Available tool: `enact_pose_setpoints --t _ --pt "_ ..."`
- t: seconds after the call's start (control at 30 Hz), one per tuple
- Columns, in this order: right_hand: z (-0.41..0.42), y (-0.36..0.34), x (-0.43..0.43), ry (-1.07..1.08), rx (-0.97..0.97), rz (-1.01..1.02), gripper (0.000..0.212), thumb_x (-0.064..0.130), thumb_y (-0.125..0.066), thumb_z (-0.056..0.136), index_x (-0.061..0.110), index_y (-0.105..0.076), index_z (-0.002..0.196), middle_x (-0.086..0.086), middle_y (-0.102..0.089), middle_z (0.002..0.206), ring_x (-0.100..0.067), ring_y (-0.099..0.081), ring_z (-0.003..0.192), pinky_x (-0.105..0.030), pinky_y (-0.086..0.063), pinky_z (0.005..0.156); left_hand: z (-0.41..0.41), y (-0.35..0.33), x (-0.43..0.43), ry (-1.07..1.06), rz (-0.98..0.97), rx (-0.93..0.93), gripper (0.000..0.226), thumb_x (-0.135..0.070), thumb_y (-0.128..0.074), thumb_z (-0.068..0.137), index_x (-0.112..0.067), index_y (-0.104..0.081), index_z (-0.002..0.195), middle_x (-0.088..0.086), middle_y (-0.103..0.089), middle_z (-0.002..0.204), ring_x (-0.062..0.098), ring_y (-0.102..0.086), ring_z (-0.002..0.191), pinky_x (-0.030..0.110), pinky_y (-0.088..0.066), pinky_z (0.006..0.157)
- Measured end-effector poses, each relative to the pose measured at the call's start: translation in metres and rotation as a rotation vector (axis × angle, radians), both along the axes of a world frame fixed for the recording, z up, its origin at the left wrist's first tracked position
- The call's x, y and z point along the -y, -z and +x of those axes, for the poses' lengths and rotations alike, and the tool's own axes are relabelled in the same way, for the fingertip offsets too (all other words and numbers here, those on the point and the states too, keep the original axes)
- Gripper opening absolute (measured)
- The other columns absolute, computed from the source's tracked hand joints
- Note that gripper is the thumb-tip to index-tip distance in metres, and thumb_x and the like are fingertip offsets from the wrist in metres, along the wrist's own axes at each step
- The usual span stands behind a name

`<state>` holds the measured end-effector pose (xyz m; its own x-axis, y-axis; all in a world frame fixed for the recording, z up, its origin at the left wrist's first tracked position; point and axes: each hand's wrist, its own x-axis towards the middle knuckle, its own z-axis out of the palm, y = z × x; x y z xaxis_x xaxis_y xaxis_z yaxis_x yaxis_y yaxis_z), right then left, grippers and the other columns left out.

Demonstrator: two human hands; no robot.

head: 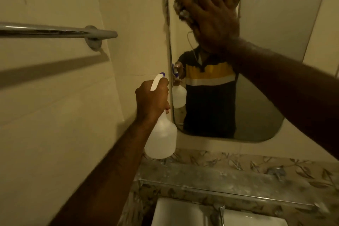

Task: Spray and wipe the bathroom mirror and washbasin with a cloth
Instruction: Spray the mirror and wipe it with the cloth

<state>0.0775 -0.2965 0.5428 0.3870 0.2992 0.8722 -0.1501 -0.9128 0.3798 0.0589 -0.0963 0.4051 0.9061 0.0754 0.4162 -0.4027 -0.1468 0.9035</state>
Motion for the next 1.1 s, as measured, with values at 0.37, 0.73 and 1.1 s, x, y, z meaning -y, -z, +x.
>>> enact_pose_setpoints --t 0.37,0.73,1.1 --pt "0.011 0.216 0.006 -0.199 -0.517 -0.540 0.059 0.030 -0.074 0.088 0.034 -0.056 0.144 0.006 -0.044 0.157 -0.015 -0.030 0.148 -0.027 0.009 0.123 0.004 0.027 -0.003 -0.021 0.125 -0.002 0.033 -0.029 -0.051 0.094 -0.005 -0.067 0.078 0.012 -0.067 0.063 0.016 -0.059 0.040 0.026 -0.049 0.049" --pt "-0.020 -0.009 0.026 -0.039 -0.013 -0.089 0.054 0.051 -0.026 0.108 0.035 -0.027 0.160 -0.007 -0.020 0.169 -0.039 -0.015 0.155 -0.057 -0.009 0.125 -0.019 -0.029 0.028 0.019 0.038 0.154 0.030 -0.028 -0.053 0.094 -0.003 -0.069 0.088 0.008 -0.065 0.066 0.018 -0.061 0.048 0.026 -0.049 0.048" --pt "-0.093 0.142 0.126 0.038 0.081 0.365 0.062 0.044 -0.045 0.106 0.035 -0.020 0.162 -0.005 -0.008 0.172 -0.035 -0.003 0.157 -0.055 -0.004 0.125 -0.055 0.003 0.068 0.113 0.081 0.087 0.031 -0.034 -0.052 0.097 -0.007 -0.067 0.094 0.005 -0.065 0.070 0.010 -0.057 0.045 0.019 -0.045 0.041"
